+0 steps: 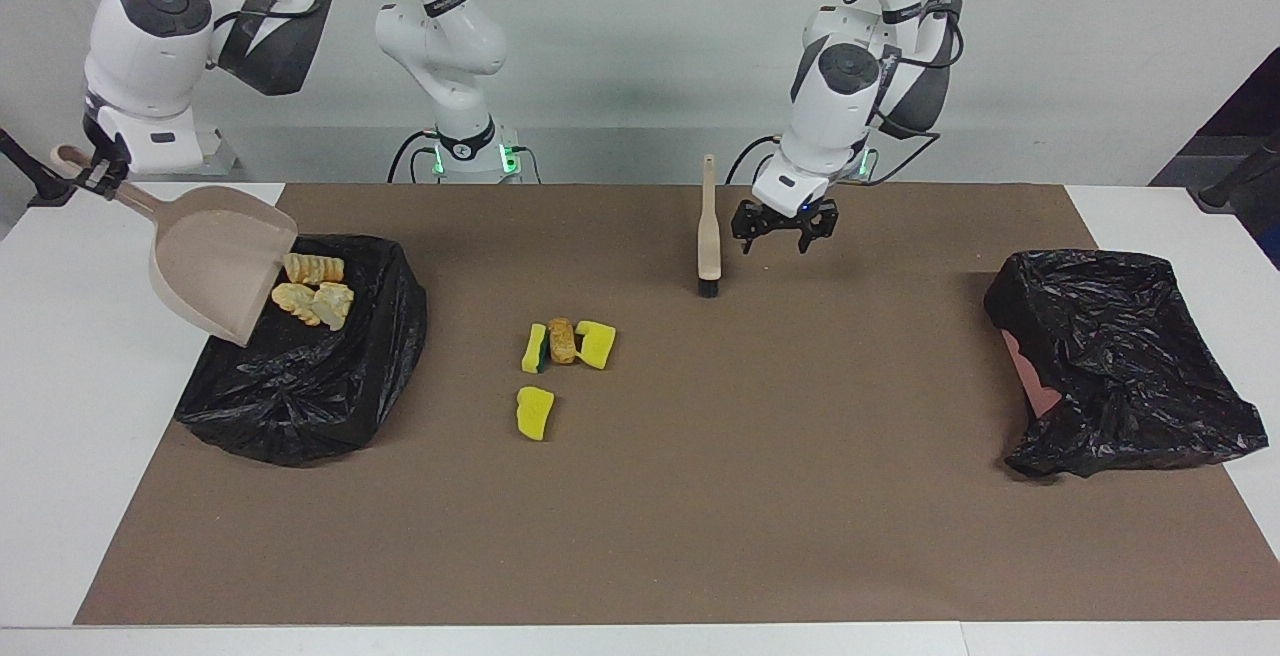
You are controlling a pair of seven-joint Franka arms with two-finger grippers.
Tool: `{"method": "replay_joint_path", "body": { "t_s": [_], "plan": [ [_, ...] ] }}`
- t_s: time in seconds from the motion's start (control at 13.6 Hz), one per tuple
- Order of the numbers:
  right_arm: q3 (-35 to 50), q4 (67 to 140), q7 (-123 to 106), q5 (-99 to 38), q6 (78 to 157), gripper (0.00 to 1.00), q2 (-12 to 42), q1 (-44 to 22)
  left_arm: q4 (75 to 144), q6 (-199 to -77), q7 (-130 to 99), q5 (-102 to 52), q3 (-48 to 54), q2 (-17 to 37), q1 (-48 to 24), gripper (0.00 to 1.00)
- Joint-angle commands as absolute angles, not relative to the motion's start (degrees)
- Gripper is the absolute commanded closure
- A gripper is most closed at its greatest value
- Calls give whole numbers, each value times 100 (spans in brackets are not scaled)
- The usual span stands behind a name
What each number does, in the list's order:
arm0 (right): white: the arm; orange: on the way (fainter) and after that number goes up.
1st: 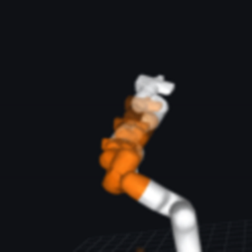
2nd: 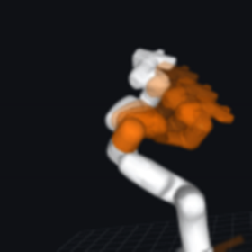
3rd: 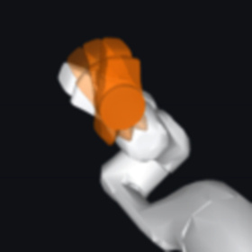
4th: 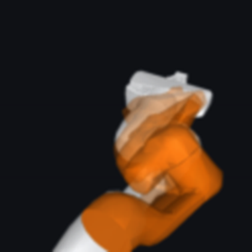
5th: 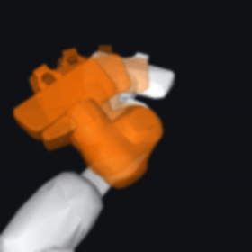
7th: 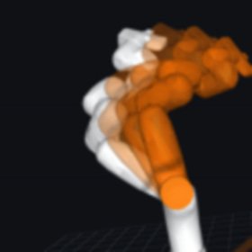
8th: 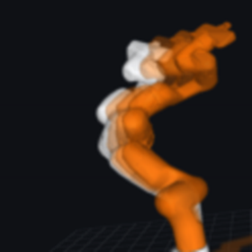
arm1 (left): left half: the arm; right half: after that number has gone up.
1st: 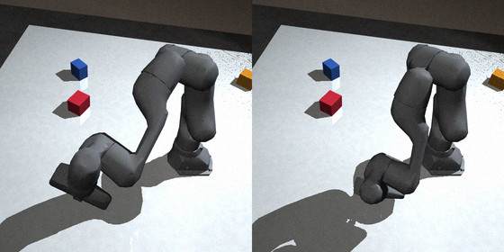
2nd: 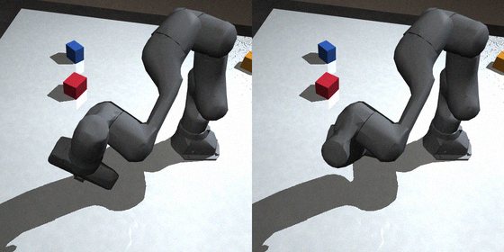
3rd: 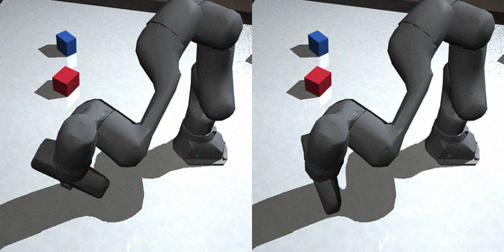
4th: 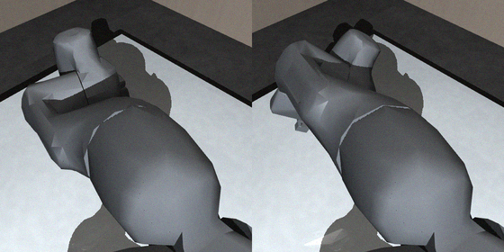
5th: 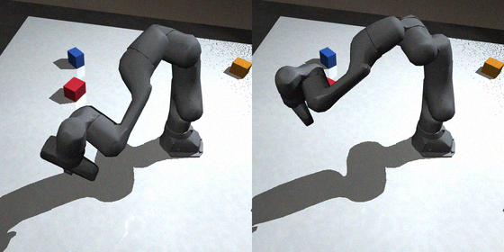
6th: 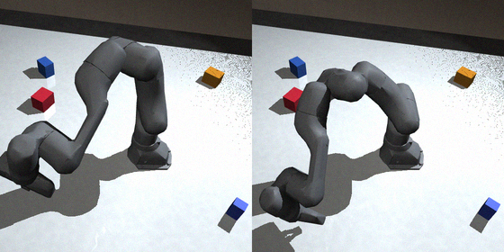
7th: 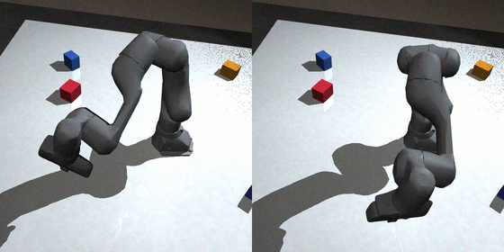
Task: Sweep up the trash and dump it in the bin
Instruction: 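Tip the dustpan to dump the bread into the bag with the right gripper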
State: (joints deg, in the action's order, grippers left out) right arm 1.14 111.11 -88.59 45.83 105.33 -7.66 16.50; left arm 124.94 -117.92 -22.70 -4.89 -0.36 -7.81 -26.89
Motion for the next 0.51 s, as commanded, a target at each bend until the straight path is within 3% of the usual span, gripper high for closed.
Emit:
{"method": "replay_joint_path", "body": {
  "t_s": [0.0,0.44],
  "plan": [
    [176,10751,-8983,4720,9952,100,-799,1539,11701,-11076,-1463,-378,9,-668,-2121,0],
    [499,10230,-7765,3966,8668,100,-1028,915,10601,-10468,-177,158,9,-668,-1328,0]
  ]
}}
